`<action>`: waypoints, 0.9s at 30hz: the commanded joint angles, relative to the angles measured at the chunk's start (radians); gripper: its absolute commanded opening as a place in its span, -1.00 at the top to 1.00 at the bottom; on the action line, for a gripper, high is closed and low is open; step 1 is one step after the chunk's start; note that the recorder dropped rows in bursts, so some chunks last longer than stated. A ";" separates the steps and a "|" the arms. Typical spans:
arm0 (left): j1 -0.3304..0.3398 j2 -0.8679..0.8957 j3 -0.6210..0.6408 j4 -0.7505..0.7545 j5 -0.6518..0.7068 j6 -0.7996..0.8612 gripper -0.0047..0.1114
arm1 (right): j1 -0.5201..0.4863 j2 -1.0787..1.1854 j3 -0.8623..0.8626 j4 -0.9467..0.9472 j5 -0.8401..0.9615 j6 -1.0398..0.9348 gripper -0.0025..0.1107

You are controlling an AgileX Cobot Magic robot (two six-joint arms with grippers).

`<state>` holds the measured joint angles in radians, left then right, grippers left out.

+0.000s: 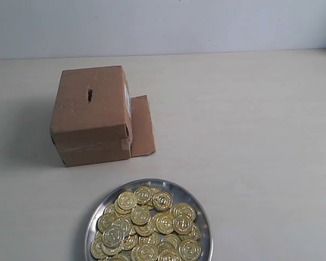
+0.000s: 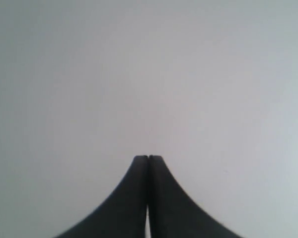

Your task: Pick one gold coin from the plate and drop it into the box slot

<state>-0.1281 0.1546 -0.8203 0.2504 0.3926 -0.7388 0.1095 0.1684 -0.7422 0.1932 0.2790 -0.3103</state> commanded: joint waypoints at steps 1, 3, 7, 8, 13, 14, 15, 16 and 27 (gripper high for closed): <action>0.002 -0.064 0.208 -0.014 -0.251 0.003 0.90 | -0.005 -0.041 0.152 -0.119 -0.135 0.002 0.96; 0.002 -0.097 0.301 0.007 -0.335 0.003 0.90 | -0.005 -0.047 0.213 -0.151 -0.188 0.002 0.96; 0.002 -0.155 0.475 0.007 -0.360 0.003 0.90 | -0.005 -0.049 0.330 -0.151 -0.239 0.002 0.96; 0.002 -0.155 0.518 0.007 -0.360 0.003 0.90 | -0.005 -0.049 0.359 -0.151 -0.243 0.002 0.96; 0.004 -0.155 0.669 0.007 -0.393 0.003 0.90 | -0.005 -0.053 0.484 -0.151 -0.248 0.000 0.96; 0.000 -0.155 0.688 0.007 -0.393 0.003 0.90 | -0.005 -0.058 0.511 -0.151 -0.248 0.000 0.96; -0.001 -0.155 0.701 0.007 -0.393 0.003 0.90 | -0.005 -0.064 0.538 -0.151 -0.248 0.000 0.96; -0.001 -0.155 0.715 0.007 -0.393 0.003 0.90 | -0.005 -0.072 0.565 -0.151 -0.248 0.000 0.96; -0.001 -0.155 0.820 0.007 -0.402 0.003 0.90 | -0.005 -0.168 0.742 -0.143 -0.173 0.000 0.96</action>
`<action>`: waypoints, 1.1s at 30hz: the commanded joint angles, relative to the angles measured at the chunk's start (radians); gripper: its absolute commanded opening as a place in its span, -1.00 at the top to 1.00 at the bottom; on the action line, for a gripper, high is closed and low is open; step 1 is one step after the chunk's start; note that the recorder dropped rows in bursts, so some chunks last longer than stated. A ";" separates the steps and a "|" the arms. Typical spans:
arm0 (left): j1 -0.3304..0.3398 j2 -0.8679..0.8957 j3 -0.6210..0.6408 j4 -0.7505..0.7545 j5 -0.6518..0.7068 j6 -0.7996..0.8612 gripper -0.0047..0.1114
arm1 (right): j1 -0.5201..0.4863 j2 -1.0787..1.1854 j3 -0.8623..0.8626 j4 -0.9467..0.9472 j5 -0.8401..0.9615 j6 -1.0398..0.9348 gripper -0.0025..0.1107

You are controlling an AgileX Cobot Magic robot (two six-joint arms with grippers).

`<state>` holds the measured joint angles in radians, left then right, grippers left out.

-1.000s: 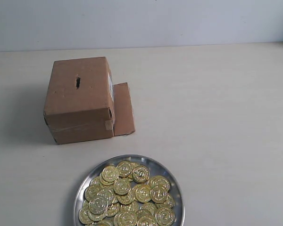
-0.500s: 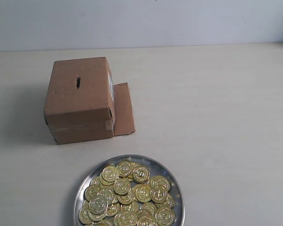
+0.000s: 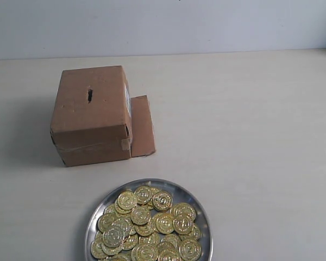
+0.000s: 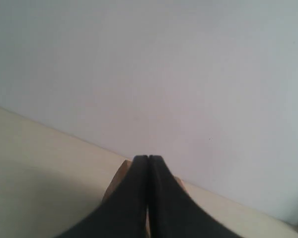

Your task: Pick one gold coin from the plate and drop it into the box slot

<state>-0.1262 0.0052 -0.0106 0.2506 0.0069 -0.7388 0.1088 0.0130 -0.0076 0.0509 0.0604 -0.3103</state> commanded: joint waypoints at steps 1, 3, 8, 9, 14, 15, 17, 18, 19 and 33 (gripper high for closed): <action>-0.003 -0.005 0.011 0.007 0.015 0.003 0.90 | -0.004 -0.013 0.008 -0.006 0.043 0.000 0.96; -0.003 -0.005 0.011 0.007 0.015 0.003 0.90 | -0.004 -0.013 0.008 -0.012 0.045 0.000 0.96; -0.003 -0.005 0.011 0.007 0.018 0.003 0.90 | -0.043 -0.013 0.008 -0.113 0.084 0.000 0.96; -0.003 -0.005 0.011 0.007 0.018 0.003 0.90 | -0.067 -0.013 0.008 -0.113 0.095 0.000 0.96; -0.003 -0.005 0.011 0.007 0.043 0.003 0.90 | -0.177 -0.013 0.008 -0.108 0.137 0.000 0.96; -0.003 -0.005 0.011 0.007 0.052 0.003 0.90 | -0.188 -0.013 0.008 -0.103 0.137 0.000 0.96; -0.003 -0.005 0.011 0.007 0.069 0.003 0.90 | -0.193 -0.013 0.008 -0.078 0.139 0.000 0.96; -0.003 -0.005 0.011 0.007 0.071 0.003 0.90 | -0.193 -0.013 0.008 -0.069 0.139 0.000 0.96; -0.003 -0.005 0.011 0.007 0.071 0.003 0.90 | -0.193 -0.013 0.008 -0.059 0.139 0.000 0.96; -0.003 -0.005 0.011 0.007 0.185 0.072 0.90 | -0.193 -0.013 0.008 -0.051 0.195 0.002 0.96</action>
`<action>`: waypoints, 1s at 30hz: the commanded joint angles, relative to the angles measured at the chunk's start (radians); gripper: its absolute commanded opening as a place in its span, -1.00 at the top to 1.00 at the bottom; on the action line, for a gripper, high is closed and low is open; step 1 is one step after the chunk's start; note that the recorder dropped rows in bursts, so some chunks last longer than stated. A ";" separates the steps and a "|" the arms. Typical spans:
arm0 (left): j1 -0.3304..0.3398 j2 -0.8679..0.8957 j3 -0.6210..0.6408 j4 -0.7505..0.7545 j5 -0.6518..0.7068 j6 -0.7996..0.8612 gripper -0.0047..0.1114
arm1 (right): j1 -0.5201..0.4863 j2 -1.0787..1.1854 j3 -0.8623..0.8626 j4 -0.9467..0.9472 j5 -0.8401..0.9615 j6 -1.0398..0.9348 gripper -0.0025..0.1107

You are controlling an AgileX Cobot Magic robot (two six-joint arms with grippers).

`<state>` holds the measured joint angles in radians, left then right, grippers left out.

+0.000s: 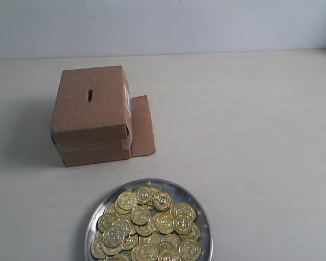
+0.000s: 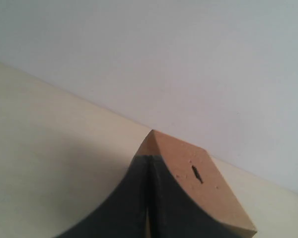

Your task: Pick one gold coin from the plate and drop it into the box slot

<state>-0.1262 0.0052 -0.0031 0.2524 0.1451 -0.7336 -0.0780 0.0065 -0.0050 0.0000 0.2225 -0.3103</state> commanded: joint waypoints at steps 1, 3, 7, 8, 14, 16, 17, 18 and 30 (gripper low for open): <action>-0.003 -0.005 0.003 0.005 0.046 0.113 0.90 | -0.006 -0.006 0.005 0.000 0.033 0.000 0.96; -0.003 -0.005 0.003 0.005 0.055 0.231 0.90 | -0.006 -0.006 0.005 0.000 0.033 0.000 0.96; -0.003 -0.005 0.003 0.005 0.120 0.417 0.90 | -0.006 -0.006 0.005 0.000 0.035 0.000 0.96; -0.003 -0.005 0.003 0.005 0.148 0.428 0.90 | -0.006 -0.006 0.005 0.000 0.037 0.000 0.96; -0.003 -0.005 0.003 -0.007 0.196 0.445 0.90 | -0.006 -0.006 0.005 0.000 0.039 0.000 0.96; -0.003 -0.005 0.003 -0.007 0.198 0.444 0.90 | -0.006 -0.006 0.005 0.008 0.039 0.001 0.96; -0.003 -0.005 0.003 -0.003 0.198 0.444 0.90 | -0.006 -0.006 0.005 0.010 0.039 0.001 0.96; -0.003 -0.005 0.003 -0.003 0.198 0.444 0.90 | -0.006 -0.006 0.005 0.010 0.039 0.001 0.96; -0.003 -0.005 0.003 -0.003 0.201 0.444 0.90 | -0.006 -0.006 0.005 0.010 0.039 0.001 0.96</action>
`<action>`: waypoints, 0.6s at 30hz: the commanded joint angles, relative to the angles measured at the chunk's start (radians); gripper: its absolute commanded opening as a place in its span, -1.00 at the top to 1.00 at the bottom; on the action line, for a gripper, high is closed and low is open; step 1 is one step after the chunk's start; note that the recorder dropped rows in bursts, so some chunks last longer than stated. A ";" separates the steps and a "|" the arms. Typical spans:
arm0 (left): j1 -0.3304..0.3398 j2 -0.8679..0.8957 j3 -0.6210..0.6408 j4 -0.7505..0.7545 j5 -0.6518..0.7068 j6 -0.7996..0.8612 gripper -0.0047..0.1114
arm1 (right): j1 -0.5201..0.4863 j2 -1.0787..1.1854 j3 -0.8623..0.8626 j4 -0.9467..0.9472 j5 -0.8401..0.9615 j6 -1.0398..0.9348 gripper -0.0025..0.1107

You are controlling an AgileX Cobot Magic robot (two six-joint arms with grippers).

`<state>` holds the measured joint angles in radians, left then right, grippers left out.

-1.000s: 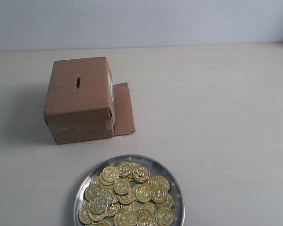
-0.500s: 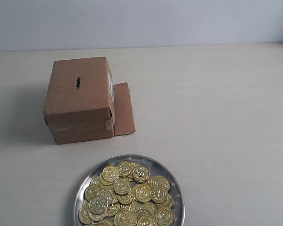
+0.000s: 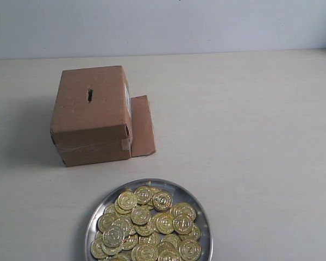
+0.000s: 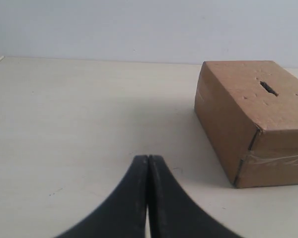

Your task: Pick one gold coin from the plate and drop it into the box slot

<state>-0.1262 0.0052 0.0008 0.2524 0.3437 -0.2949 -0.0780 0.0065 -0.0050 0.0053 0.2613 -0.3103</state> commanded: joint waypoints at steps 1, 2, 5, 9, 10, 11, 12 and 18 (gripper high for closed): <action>-0.001 -0.005 -0.001 -0.003 0.002 0.006 0.90 | -0.006 -0.006 0.005 0.005 0.000 0.001 0.96; 0.005 -0.005 -0.001 -0.003 0.002 0.006 0.90 | -0.006 -0.006 0.005 0.005 0.000 0.001 0.96; 0.008 -0.005 -0.001 -0.003 0.002 0.006 0.90 | -0.003 -0.006 0.005 0.005 0.000 0.001 0.96; 0.008 -0.005 -0.001 -0.003 0.002 0.006 0.90 | 0.048 -0.006 0.005 0.005 0.000 0.001 0.96; 0.008 -0.005 -0.001 -0.003 0.002 0.006 0.90 | 0.066 -0.006 0.005 0.005 0.000 0.001 0.96; 0.008 -0.005 -0.001 -0.003 0.002 0.006 0.90 | 0.082 -0.006 0.005 0.005 0.000 0.001 0.96; 0.008 -0.005 -0.001 -0.003 0.002 0.006 0.90 | 0.091 -0.006 0.005 0.005 0.000 0.001 0.96; 0.008 -0.005 -0.001 -0.003 0.002 0.006 0.90 | 0.095 -0.006 0.005 0.005 0.000 0.001 0.96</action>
<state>-0.1205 0.0052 0.0008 0.2524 0.3437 -0.2949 0.0139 0.0065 -0.0050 0.0053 0.2652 -0.3103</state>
